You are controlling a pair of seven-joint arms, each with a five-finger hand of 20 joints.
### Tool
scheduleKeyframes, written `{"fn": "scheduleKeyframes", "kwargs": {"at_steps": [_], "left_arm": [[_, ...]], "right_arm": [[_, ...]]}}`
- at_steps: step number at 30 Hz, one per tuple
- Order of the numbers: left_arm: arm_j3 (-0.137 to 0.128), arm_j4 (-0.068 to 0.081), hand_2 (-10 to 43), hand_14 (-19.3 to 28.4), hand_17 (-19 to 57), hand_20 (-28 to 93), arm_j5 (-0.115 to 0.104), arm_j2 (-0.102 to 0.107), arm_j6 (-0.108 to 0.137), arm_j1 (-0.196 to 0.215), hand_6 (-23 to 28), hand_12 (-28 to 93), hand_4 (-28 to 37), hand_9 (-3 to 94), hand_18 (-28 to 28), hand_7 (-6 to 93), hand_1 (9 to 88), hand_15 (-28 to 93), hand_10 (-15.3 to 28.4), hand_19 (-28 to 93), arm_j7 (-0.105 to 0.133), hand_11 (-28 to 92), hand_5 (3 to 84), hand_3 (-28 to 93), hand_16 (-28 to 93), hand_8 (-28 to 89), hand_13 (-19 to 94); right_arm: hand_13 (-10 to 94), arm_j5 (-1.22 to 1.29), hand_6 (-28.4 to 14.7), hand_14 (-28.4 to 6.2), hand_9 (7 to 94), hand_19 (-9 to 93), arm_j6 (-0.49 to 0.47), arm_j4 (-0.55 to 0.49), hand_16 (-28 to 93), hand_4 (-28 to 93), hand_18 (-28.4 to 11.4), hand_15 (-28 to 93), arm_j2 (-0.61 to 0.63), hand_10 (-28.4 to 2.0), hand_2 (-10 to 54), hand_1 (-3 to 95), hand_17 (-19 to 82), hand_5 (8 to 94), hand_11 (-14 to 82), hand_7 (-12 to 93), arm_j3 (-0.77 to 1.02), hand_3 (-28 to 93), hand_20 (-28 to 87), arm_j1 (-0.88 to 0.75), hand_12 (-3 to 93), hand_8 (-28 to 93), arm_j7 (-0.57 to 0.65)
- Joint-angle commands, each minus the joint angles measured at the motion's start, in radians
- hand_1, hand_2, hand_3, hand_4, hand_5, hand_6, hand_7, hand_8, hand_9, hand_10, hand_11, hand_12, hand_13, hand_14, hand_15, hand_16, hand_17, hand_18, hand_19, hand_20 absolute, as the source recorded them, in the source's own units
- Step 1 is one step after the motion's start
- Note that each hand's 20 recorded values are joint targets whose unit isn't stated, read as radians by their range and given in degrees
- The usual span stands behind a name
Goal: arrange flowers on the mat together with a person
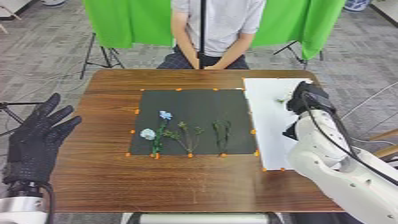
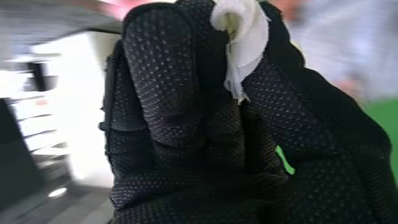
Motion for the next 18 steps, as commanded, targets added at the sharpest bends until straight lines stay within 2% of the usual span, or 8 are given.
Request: {"fn": "scheduleKeyframes", "kwargs": {"at_steps": [1, 10, 13, 15, 18], "left_arm": [[-0.007, -0.006, 7.9, 21.6, -10.5, 15, 0.031, -0.026, -0.022, -0.016, 5.0, 12, -25.1, 29.2, 17.5, 10.2, 20.8, 44, 15.0, 36, -0.048, 19, 30.8, 74, -5, -8, 20], [-0.011, -0.001, 7.8, 21.6, -10.5, 15, 0.051, -0.046, -0.037, -0.046, 5.0, 12, -25.0, 29.2, 17.5, 10.1, 20.7, 44, 15.0, 36, -0.086, 19, 30.7, 74, -5, -8, 20], [-0.008, 0.003, 7.8, 21.6, -10.5, 15, 0.052, -0.044, -0.039, -0.057, 5.0, 12, -25.1, 29.2, 17.5, 10.2, 20.8, 44, 15.0, 36, -0.090, 19, 30.8, 74, -5, -8, 20], [-0.006, 0.006, 7.8, 21.6, -10.5, 15, 0.057, -0.046, -0.047, -0.068, 5.0, 12, -25.1, 29.3, 17.4, 10.2, 20.8, 44, 15.0, 36, -0.099, 19, 30.8, 74, -5, -8, 20], [0.002, 0.015, 7.9, 21.6, -10.5, 15, 0.065, -0.037, -0.061, -0.096, 4.9, 12, -25.1, 29.3, 17.4, 10.2, 20.8, 44, 14.9, 36, -0.111, 19, 30.8, 74, -5, -8, 20]], "right_arm": [[82, 0.090, 1.3, -3.2, 91.6, 92, 0.011, -0.080, 26, -28, -18.8, 51, -0.124, -6.8, -9.5, 62.1, 40, 78.7, 11.7, 27, -0.140, 67, -2, 0.196, 37.7, 1, -0.153], [82, 0.166, 1.2, -3.4, 91.3, 92, -0.034, 0.016, 26, -28, -18.8, 52, -0.264, -6.9, -9.5, 61.7, 39, 78.1, 11.8, 27, -0.397, 67, -1, 0.407, 38.1, 1, -0.218], [82, 0.174, 1.2, -3.5, 91.2, 92, -0.029, 0.052, 25, -28, -18.9, 52, -0.298, -6.8, -9.5, 61.3, 39, 78.0, 12.0, 27, -0.484, 67, -1, 0.460, 38.1, 0, -0.226], [81, 0.191, 1.2, -3.6, 91.1, 92, -0.037, 0.080, 25, -28, -18.9, 52, -0.325, -6.8, -9.5, 61.1, 39, 77.8, 12.1, 27, -0.525, 67, -1, 0.484, 38.1, 0, -0.229], [81, 0.198, 1.3, -3.7, 91.0, 92, -0.027, 0.120, 25, -28, -18.8, 53, -0.358, -6.8, -9.5, 60.9, 39, 77.5, 12.3, 27, -0.600, 67, -1, 0.531, 38.3, 0, -0.222]]}}
